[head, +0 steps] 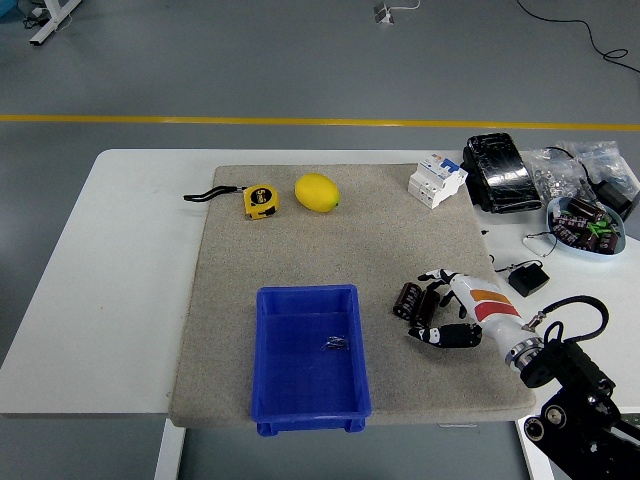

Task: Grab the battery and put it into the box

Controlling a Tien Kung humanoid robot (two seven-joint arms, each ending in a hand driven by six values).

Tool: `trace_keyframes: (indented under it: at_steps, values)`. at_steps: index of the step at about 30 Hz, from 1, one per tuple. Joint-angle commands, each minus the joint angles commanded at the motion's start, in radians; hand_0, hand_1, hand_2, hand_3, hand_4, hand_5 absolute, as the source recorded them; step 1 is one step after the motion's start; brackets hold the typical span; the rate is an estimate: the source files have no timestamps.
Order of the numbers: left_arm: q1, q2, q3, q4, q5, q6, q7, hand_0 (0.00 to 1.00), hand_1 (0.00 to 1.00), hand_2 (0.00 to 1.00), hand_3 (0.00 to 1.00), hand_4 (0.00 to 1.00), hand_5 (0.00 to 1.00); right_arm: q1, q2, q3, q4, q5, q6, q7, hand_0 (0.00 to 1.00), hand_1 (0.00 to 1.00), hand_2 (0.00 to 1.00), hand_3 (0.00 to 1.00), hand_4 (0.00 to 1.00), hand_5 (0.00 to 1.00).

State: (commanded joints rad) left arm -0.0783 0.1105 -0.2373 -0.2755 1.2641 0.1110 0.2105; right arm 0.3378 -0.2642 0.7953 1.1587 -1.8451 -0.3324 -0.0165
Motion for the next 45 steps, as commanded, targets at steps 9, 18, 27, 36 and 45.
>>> trace_keyframes:
  at_steps: [9, 18, 27, 36, 45]
  values:
    - [-0.01, 0.0, 0.005, 0.0, 0.0, 0.002, -0.003, 0.739, 0.703, 0.76, 0.663, 0.679, 0.702, 0.012, -0.005, -0.003, -0.014, 0.005, -0.003, 0.006, 0.212, 0.391, 0.538, 0.737, 0.998, 0.342]
    - [-0.008, 0.0, 0.0, 0.0, 0.009, -0.003, -0.002, 0.738, 0.704, 0.76, 0.664, 0.679, 0.701, 0.017, -0.007, -0.009, -0.026, 0.007, -0.01, 0.009, 0.207, 0.385, 0.532, 0.722, 0.998, 0.328]
    - [-0.01, -0.001, -0.001, 0.001, 0.011, -0.001, -0.002, 0.738, 0.704, 0.761, 0.663, 0.679, 0.699, 0.015, -0.009, -0.008, -0.029, -0.011, -0.023, 0.017, 0.173, 0.362, 0.511, 0.664, 0.975, 0.299]
    - [-0.01, -0.001, -0.002, 0.0, 0.015, 0.0, 0.0, 0.738, 0.704, 0.761, 0.663, 0.679, 0.699, 0.015, -0.008, -0.013, -0.033, -0.02, -0.034, 0.018, 0.15, 0.348, 0.499, 0.626, 0.907, 0.235]
    - [-0.01, 0.0, -0.005, 0.0, 0.022, -0.001, 0.001, 0.737, 0.704, 0.762, 0.662, 0.679, 0.698, 0.015, -0.014, -0.004, -0.005, -0.03, -0.036, 0.015, 0.14, 0.335, 0.487, 0.607, 0.893, 0.242]
